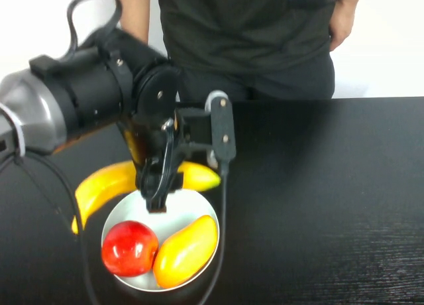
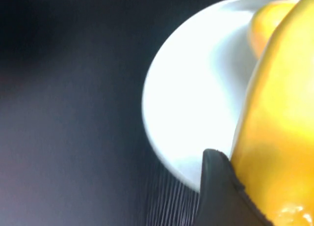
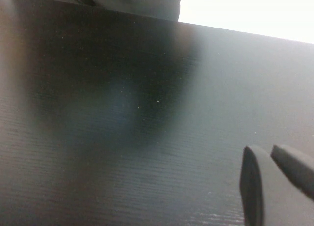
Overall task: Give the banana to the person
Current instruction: Pick up the banana, then hand the grabbed banana to the person
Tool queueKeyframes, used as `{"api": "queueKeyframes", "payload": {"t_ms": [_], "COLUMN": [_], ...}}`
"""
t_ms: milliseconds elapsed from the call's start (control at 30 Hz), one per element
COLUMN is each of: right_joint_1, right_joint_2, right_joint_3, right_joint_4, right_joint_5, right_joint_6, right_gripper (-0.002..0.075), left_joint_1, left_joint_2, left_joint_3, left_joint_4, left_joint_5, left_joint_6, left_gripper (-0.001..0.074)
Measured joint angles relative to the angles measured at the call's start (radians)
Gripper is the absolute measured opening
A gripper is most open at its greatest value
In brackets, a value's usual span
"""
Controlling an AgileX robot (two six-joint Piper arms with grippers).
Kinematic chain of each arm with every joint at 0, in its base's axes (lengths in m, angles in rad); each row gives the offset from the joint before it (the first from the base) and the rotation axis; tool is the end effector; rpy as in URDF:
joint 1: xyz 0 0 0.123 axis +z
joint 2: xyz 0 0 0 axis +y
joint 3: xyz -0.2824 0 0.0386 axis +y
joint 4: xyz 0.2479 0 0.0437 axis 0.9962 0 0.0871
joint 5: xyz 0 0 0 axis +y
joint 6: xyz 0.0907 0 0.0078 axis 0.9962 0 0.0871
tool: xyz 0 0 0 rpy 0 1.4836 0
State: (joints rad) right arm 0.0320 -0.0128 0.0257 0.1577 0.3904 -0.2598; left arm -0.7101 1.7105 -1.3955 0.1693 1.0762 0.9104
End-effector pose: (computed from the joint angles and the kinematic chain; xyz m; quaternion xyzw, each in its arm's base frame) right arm 0.0518 0.0071 0.1705 -0.0764 0.8045 0.0001 0.5890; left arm 0.2749 -0.2185 0.2753 0.7360 0.6591 0.0920 0.1240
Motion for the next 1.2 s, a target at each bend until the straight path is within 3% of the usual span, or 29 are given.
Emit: {"api": "queueKeyframes", "payload": {"t_ms": [200, 467, 733, 1200], "right_joint_1": [0.000, 0.000, 0.000, 0.000], "right_joint_2": [0.000, 0.000, 0.000, 0.000], "right_joint_3": [0.000, 0.000, 0.000, 0.000], "right_joint_4": [0.000, 0.000, 0.000, 0.000], "right_joint_5": [0.000, 0.000, 0.000, 0.000], "right_joint_6": [0.000, 0.000, 0.000, 0.000], "right_gripper": [-0.0011, -0.0011, -0.0011, -0.0011], "left_joint_1": [-0.069, -0.136, -0.143, -0.099], "left_joint_2": [-0.005, -0.011, -0.013, 0.161], "left_joint_3": [-0.160, -0.338, -0.445, -0.504], "left_joint_4": [0.171, 0.200, 0.180, 0.128], "left_joint_5": [0.135, 0.159, 0.168, -0.097], "left_joint_6": [-0.203, -0.253, -0.248, -0.094], "left_gripper": [0.0303, 0.0302, 0.0301, 0.0301]}}
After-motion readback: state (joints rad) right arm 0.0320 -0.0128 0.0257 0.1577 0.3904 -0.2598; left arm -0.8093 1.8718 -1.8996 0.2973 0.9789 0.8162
